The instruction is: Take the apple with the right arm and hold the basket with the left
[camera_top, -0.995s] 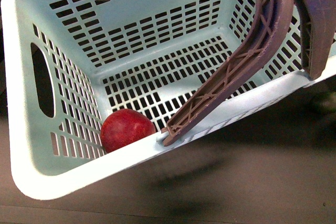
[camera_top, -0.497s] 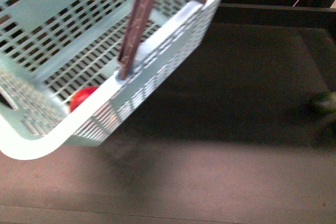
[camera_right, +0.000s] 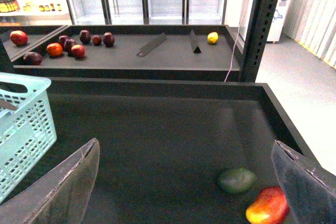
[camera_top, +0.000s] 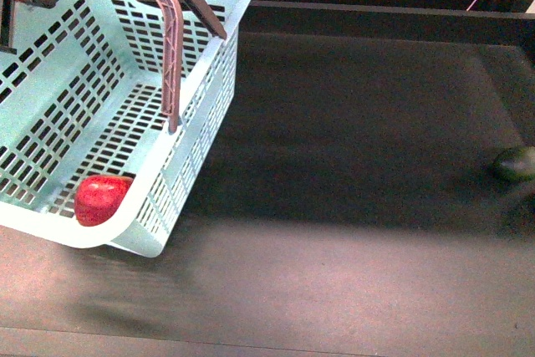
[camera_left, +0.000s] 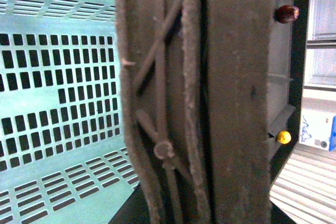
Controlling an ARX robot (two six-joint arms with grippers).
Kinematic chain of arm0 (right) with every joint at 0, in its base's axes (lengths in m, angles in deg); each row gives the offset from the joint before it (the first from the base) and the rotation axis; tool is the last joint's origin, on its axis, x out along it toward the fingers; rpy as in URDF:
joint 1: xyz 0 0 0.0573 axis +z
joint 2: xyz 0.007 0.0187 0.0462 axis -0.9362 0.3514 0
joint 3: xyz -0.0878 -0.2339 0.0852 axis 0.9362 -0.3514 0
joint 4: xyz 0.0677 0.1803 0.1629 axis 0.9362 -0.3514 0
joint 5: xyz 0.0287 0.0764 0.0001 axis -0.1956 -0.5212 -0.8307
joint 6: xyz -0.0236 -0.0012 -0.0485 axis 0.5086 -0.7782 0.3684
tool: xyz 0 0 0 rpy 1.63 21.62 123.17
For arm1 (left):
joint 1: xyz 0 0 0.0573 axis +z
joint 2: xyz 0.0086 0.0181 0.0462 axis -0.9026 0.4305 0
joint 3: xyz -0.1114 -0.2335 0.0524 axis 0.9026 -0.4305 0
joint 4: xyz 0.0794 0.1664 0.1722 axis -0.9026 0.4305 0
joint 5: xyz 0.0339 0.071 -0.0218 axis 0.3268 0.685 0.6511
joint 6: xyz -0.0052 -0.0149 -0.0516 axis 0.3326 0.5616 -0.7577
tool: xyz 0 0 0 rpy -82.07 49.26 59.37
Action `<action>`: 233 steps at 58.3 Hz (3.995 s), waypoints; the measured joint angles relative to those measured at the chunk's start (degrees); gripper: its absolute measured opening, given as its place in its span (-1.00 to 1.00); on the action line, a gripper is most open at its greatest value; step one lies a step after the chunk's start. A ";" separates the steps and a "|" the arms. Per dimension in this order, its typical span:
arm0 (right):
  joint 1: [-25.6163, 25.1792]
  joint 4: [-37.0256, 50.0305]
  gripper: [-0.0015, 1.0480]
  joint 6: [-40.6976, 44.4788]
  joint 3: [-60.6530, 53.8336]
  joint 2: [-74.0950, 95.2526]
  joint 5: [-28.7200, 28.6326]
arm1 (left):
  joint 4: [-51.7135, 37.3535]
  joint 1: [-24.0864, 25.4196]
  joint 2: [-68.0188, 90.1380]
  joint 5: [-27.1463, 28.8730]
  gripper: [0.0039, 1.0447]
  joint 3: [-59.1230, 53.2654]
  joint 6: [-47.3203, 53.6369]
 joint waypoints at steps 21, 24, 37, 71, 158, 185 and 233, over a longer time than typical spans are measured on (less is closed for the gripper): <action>0.00 0.00 0.83 0.00 0.00 0.00 0.02 | 2.56 2.08 0.61 3.69 -0.73 -2.95 -3.26; 0.00 0.00 0.83 0.00 0.00 0.00 0.00 | 3.37 2.16 0.63 3.54 -0.73 -3.17 -3.76; 0.00 0.00 0.83 0.00 0.00 -0.02 0.02 | 5.46 2.08 0.55 2.84 -0.46 -3.17 -4.92; 0.00 0.00 0.83 0.00 0.00 -0.02 0.02 | 13.20 -1.29 -18.99 -0.04 0.87 -12.81 -4.76; 0.00 0.00 0.83 0.00 0.00 -0.02 0.02 | -30.71 6.84 -75.49 -9.40 -0.94 -69.26 81.40; 0.00 0.00 0.83 0.00 0.00 -0.02 0.02 | -15.89 6.84 -91.34 -9.40 -0.94 -69.29 81.40; 0.00 0.00 0.83 0.00 0.00 -0.02 0.02 | 4.50 6.84 -111.51 -9.38 -0.94 -69.29 81.42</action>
